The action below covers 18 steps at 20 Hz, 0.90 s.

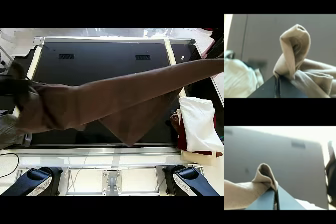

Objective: Fold the shirts.

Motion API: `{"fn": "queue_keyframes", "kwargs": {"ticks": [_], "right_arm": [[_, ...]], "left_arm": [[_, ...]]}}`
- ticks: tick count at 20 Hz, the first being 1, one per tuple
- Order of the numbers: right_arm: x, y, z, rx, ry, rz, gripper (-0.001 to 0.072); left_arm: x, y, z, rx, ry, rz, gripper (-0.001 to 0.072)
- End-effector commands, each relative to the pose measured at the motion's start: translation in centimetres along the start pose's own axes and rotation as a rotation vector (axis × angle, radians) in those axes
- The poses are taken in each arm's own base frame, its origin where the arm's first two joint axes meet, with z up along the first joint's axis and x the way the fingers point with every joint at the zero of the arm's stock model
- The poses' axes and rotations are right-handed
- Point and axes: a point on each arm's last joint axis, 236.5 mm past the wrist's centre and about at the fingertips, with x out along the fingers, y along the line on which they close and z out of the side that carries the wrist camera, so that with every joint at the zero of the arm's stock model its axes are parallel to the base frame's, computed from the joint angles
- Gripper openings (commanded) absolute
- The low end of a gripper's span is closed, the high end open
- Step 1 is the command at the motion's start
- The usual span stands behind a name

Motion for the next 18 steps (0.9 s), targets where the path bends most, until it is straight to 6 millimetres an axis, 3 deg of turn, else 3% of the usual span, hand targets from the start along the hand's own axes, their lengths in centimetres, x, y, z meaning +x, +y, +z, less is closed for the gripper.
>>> {"fn": "queue_keyframes", "kwargs": {"ticks": [1,3,6,8,10,11,12,13,16,18], "right_arm": [[9.6,0.2,-5.3,-0.063,0.271,-0.060,0.0011],[16.9,1.7,-9.9,-0.062,0.444,-0.032,0.0012],[26.1,6.2,-15.5,-0.043,0.588,0.081,0.0015],[30.9,9.6,-18.1,-0.011,0.606,0.158,0.0015],[34.4,12.0,-19.6,0.016,0.586,0.200,0.0017],[35.6,12.7,-19.8,0.038,0.568,0.216,0.0113],[36.1,13.1,-19.6,0.052,0.548,0.223,0.0391],[36.2,12.9,-18.9,0.051,0.528,0.221,0.0538],[34.4,9.7,-14.7,-0.010,0.489,0.146,0.0538],[31.5,6.1,-10.6,-0.041,0.441,0.064,0.0538]], "left_arm": [[9.5,-4.2,-3.8,0.174,0.321,0.029,0.0013],[14.9,-6.3,-6.7,0.292,0.496,0.042,0.0014],[22.1,-9.1,-8.3,0.398,0.580,0.052,0.0014],[25.4,-9.4,-8.7,0.464,0.584,0.096,0.0015],[27.6,-8.3,-7.6,0.506,0.542,0.193,0.0022],[28.0,-7.2,-6.5,0.505,0.501,0.255,0.0027],[27.9,-5.9,-4.9,0.507,0.447,0.325,0.0203],[27.3,-4.5,-3.0,0.507,0.396,0.398,0.0415],[21.9,0.5,3.6,0.390,0.174,0.594,0.0444],[16.8,3.5,5.3,0.213,0.059,0.604,0.0443]]}}
